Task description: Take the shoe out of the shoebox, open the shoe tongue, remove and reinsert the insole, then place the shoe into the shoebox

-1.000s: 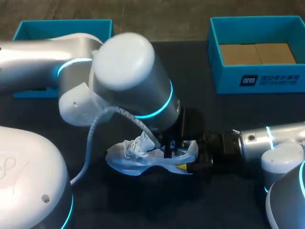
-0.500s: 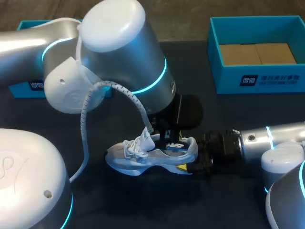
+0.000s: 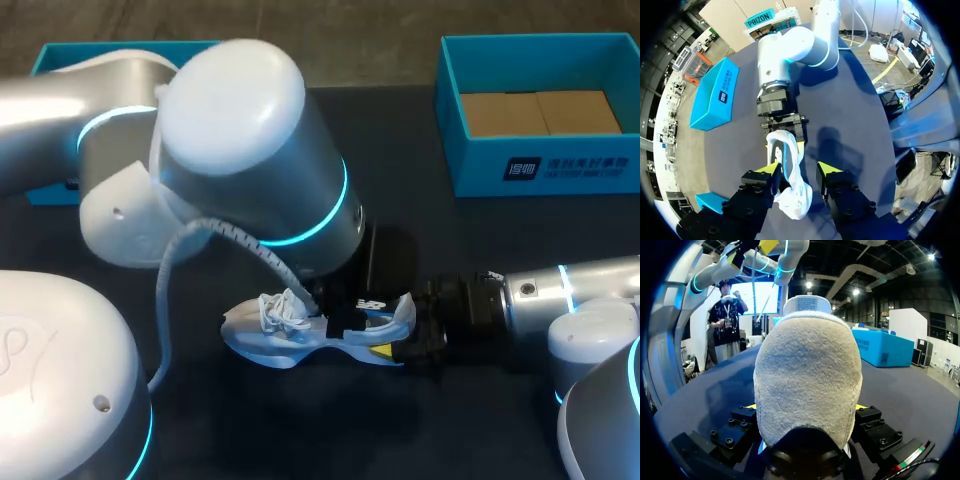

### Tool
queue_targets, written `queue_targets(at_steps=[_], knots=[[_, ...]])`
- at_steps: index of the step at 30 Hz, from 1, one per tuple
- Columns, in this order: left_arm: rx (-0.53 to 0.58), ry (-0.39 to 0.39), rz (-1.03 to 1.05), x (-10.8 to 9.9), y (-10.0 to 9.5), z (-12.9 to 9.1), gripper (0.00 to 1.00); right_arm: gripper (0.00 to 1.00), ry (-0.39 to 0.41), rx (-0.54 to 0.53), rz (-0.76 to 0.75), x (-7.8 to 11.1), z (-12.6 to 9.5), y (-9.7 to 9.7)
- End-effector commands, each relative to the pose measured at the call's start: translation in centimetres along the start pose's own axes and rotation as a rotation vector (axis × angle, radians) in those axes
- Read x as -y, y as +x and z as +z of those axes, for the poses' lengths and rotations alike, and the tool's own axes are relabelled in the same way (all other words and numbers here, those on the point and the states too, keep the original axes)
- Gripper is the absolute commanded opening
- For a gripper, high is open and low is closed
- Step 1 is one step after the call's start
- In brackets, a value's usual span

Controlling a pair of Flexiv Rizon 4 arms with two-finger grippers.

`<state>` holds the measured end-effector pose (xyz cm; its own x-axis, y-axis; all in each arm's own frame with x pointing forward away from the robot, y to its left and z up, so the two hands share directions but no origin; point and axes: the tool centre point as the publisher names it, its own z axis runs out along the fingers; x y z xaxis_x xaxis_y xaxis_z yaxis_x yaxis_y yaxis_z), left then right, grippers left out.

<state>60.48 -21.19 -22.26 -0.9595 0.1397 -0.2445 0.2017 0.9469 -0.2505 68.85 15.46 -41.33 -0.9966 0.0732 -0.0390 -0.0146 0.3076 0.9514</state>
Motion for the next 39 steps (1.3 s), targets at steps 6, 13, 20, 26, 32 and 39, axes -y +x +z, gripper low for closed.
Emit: queue_targets(at_steps=[6,13,20,26,32,39], knots=[[0.021,0.007,0.001,-0.8,-0.3,1.8,0.46,0.00,0.005,0.001,0.000,-0.1,0.1,0.1],[0.078,-0.031,0.005,-1.0,-0.5,4.3,0.44,0.00,0.005,0.001,0.000,-0.1,0.1,0.1],[0.122,-0.047,0.006,-1.1,-0.9,6.3,0.44,0.00,0.005,0.001,0.000,-0.1,0.1,0.1],[0.137,-0.060,0.009,-1.4,-1.4,7.5,0.45,0.00,0.005,0.001,0.000,-0.1,0.1,0.1],[0.154,-0.076,0.000,-1.5,-1.9,8.9,0.45,0.00,0.005,0.001,0.000,-0.1,0.1,0.1],[0.144,-0.085,-0.013,-1.8,-2.4,10.2,0.42,0.00,0.005,0.001,0.000,-0.1,0.1,0.1]])
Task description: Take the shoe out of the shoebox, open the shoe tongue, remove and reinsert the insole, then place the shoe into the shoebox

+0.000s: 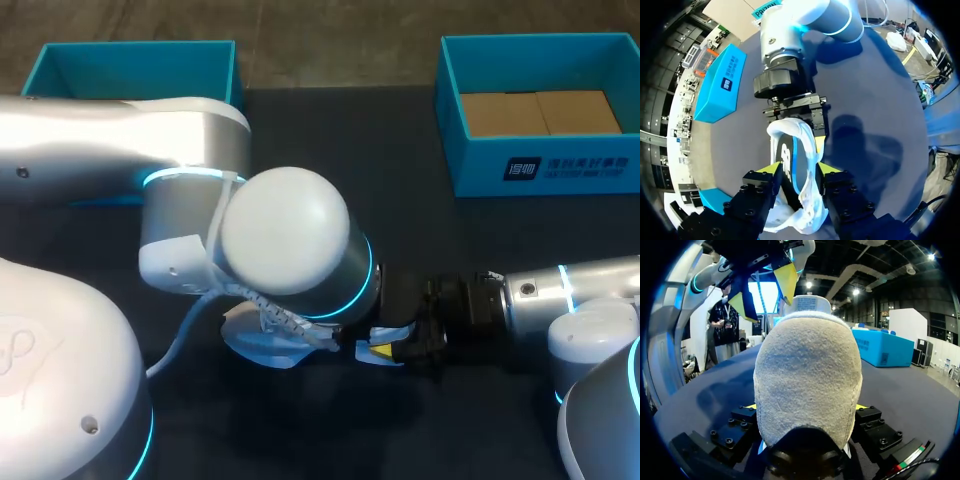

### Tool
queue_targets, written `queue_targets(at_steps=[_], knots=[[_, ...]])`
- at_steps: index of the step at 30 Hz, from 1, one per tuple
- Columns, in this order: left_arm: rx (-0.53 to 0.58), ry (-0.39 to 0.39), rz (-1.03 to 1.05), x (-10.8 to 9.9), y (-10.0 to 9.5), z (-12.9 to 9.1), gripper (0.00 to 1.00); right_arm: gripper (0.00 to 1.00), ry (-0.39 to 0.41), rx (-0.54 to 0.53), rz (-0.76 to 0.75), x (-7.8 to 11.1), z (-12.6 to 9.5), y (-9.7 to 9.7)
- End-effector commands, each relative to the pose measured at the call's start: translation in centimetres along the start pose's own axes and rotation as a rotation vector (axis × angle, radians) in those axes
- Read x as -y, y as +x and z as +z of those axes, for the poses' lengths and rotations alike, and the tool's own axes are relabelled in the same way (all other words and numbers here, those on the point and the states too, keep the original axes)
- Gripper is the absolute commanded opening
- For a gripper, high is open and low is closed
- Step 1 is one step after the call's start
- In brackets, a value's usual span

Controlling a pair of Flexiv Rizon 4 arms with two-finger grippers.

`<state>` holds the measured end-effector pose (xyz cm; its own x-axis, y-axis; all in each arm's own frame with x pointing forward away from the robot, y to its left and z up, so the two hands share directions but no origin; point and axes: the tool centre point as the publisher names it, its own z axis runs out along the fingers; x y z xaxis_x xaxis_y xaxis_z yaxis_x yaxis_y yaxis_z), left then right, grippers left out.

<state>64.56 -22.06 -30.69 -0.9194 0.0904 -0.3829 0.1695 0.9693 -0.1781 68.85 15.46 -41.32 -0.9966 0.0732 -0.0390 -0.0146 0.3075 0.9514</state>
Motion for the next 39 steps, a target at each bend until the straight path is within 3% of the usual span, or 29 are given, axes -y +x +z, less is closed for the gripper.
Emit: queue_targets(at_steps=[1,15,26,28,29,39], knots=[[-0.009,-0.004,-0.004,0.3,-0.2,1.4,0.42,0.00,0.005,0.001,0.000,-0.1,0.1,0.1],[-0.001,-0.031,-0.018,-0.2,-0.8,3.6,0.39,0.00,0.005,0.001,0.000,-0.1,0.1,0.1],[0.004,-0.041,-0.030,-1.0,-1.5,4.0,0.22,0.00,0.005,0.001,0.000,-0.1,0.1,0.1],[0.003,-0.041,-0.031,-1.0,-1.5,4.0,0.03,0.00,0.005,0.001,0.000,-0.1,0.1,0.1],[0.003,-0.041,-0.032,-1.1,-1.6,4.0,0.00,0.00,0.005,0.001,0.000,-0.1,0.1,0.1],[-0.046,0.024,-0.070,-1.3,-2.4,2.9,0.00,0.00,0.005,0.001,0.000,-0.1,0.1,0.1]])
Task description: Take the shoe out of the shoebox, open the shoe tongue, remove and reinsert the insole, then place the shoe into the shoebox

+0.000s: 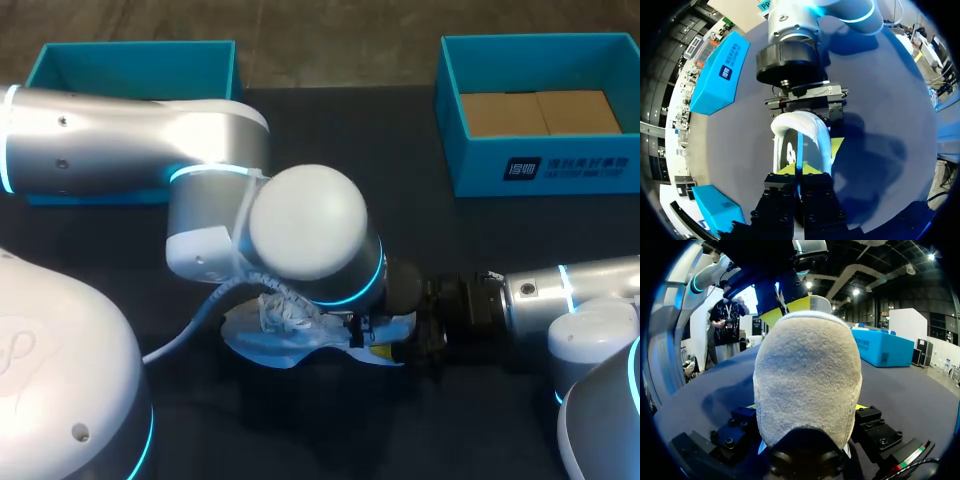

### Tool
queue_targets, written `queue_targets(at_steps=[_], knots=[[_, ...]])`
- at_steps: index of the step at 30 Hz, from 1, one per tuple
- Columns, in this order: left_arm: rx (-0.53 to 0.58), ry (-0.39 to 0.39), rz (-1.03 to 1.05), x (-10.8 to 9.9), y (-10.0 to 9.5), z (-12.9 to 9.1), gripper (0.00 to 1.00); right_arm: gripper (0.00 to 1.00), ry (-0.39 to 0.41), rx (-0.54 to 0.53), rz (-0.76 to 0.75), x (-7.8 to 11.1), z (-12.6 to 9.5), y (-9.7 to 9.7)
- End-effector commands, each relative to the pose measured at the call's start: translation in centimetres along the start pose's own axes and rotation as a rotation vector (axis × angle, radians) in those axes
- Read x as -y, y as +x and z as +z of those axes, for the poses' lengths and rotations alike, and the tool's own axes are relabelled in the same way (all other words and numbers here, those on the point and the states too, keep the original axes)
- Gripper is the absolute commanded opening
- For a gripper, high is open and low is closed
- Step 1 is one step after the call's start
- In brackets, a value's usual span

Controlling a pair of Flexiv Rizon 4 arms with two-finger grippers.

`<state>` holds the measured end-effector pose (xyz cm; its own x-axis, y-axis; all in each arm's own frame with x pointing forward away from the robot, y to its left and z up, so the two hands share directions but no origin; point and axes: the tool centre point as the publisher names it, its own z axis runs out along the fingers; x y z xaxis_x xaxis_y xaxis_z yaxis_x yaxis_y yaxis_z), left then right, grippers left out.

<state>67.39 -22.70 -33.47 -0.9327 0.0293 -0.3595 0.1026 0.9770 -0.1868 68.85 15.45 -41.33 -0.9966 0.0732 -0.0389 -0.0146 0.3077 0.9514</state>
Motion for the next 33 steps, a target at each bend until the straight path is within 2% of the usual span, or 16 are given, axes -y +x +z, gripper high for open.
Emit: queue_targets(at_steps=[1,10,23,33], knots=[[-0.042,0.050,-0.007,-0.9,-0.9,-0.9,0.00,0.00,0.005,0.001,0.000,-0.1,0.1,0.0],[-0.062,0.113,-0.035,-0.2,-1.2,-1.8,0.00,0.00,0.005,0.001,0.000,-0.1,0.1,0.0],[-0.054,0.150,-0.086,-0.5,-1.6,-2.5,0.00,0.00,0.005,0.001,0.000,-0.1,0.1,0.0],[-0.039,0.143,-0.084,1.5,-1.7,-1.7,0.00,0.00,0.005,0.001,0.000,-0.1,0.1,0.0]])
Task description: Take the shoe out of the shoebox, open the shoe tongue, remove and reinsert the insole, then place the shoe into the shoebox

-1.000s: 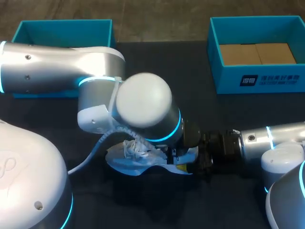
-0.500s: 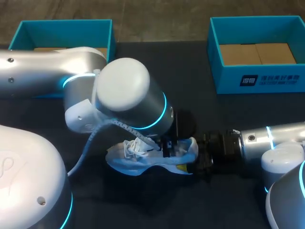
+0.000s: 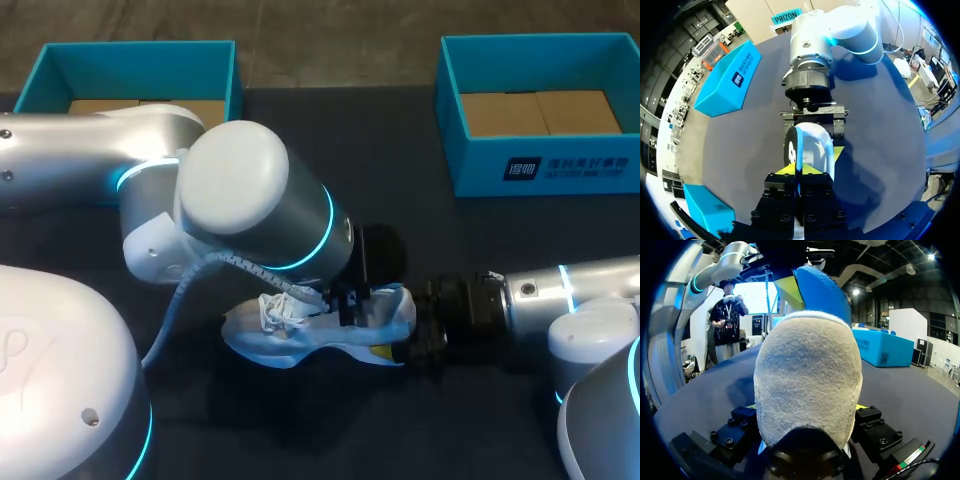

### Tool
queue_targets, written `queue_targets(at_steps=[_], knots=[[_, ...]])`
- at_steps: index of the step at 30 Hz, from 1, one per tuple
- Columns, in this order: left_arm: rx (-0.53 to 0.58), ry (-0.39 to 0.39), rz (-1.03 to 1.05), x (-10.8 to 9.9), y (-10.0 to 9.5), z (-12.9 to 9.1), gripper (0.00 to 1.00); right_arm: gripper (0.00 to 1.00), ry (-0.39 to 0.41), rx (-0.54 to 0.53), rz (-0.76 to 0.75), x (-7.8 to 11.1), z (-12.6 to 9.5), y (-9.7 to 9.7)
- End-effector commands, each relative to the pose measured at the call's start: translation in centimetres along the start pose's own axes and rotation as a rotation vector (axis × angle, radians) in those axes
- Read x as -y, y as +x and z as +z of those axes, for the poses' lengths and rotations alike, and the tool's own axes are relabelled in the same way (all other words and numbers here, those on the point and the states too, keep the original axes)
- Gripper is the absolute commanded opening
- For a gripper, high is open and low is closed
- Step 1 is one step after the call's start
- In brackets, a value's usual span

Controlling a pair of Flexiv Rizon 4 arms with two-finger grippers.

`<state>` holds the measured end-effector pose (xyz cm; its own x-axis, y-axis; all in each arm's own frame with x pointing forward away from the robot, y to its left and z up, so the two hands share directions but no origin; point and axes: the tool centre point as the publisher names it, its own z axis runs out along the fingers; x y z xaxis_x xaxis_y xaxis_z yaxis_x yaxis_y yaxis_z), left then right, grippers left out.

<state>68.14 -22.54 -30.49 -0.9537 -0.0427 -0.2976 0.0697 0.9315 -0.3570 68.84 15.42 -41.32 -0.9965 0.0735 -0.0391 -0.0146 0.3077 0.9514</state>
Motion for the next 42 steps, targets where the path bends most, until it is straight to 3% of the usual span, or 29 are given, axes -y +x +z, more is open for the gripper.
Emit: queue_targets(at_steps=[1,11,12,13,17,27,42], knots=[[0.008,-0.015,0.005,1.1,0.2,1.0,0.00,0.00,0.005,0.000,0.000,-0.1,0.1,0.0],[0.027,-0.025,0.019,2.1,0.5,1.5,0.00,0.00,0.005,0.000,0.000,-0.1,0.1,0.0],[0.025,-0.028,0.021,2.0,0.6,1.5,0.15,0.00,0.005,0.000,0.000,-0.1,0.1,0.0],[0.026,-0.031,0.022,1.9,0.6,1.6,0.22,0.00,0.005,0.000,0.000,-0.1,0.1,0.0],[0.027,-0.033,0.024,1.4,0.8,1.5,0.40,0.00,0.005,0.000,0.000,-0.1,0.1,0.0],[0.048,0.004,0.019,0.1,0.9,1.2,0.38,0.00,0.005,0.000,0.000,-0.1,0.1,0.0],[0.090,0.039,0.024,-1.0,1.0,3.2,0.36,0.00,0.005,0.000,0.000,-0.1,0.1,0.0]])
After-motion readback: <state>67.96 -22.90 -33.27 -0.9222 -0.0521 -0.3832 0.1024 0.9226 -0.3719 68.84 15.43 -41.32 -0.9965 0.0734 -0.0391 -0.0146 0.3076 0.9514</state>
